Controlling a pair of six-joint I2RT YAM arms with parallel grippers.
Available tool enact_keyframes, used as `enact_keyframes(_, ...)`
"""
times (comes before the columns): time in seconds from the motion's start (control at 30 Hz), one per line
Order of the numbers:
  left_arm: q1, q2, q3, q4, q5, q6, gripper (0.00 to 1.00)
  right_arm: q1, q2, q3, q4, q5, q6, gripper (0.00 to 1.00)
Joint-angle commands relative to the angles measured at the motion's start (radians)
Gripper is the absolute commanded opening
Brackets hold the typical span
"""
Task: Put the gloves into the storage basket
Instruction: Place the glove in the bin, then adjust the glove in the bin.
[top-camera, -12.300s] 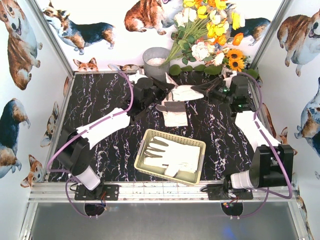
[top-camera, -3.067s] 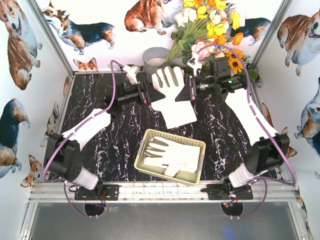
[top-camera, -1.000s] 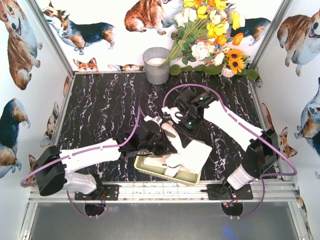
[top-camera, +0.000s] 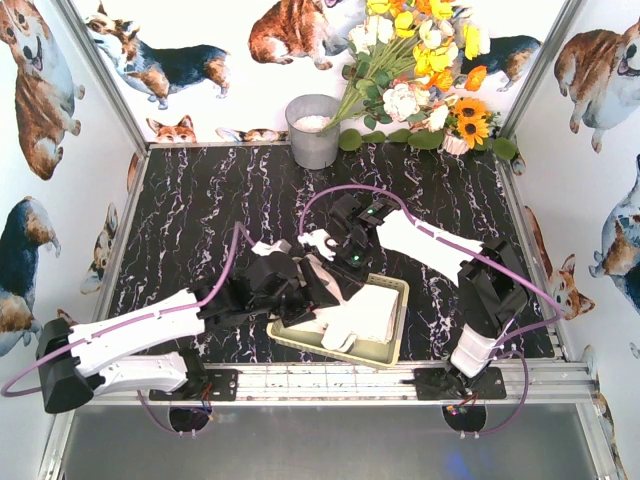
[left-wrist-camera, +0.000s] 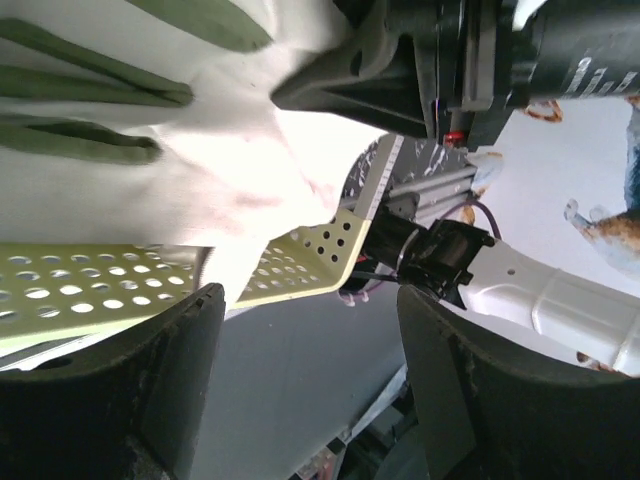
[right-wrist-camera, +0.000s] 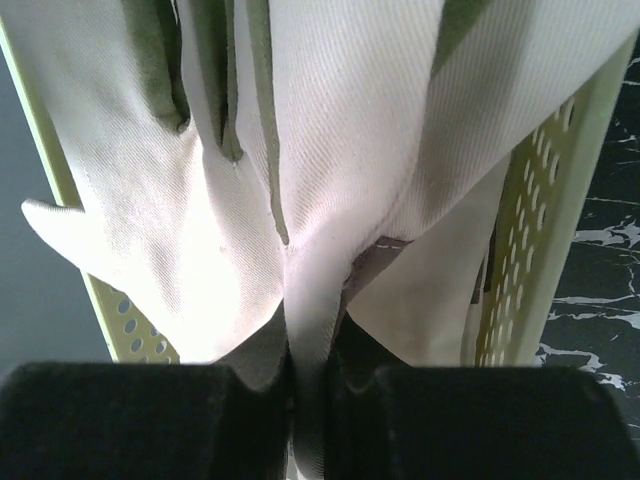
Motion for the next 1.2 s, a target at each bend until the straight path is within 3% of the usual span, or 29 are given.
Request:
enact_keyframes(0.0,-0.007,-0.054,0.036,-0.158,-0.129,0.021,0.64,0.017,-0.022,0.04,-0.028,0.01,-0.051,0.0)
enact_keyframes(0.43,-0.007,-0.075,0.013,-0.139,-0.152,0.069,0.56,0.038,-0.018,0.032,-0.071,0.078,-0.09,0.0)
enact_keyframes(0.63,-0.008,-0.011,0.002,-0.025,-0.111,0.158,0.4,0.061,-0.039,-0.026,-0.045,0.102,-0.105,0.0)
enact_keyframes(0.83,-0.006,0.034,-0.012,-0.043,-0.134,0.211,0.25,0.061,-0.011,0.001,-0.033,0.11,-0.108,0.0)
enact_keyframes(1.17,0.008,0.071,-0.162,0.112,-0.154,0.246,0.23,0.064,0.006,0.017,-0.008,0.111,-0.109,0.0)
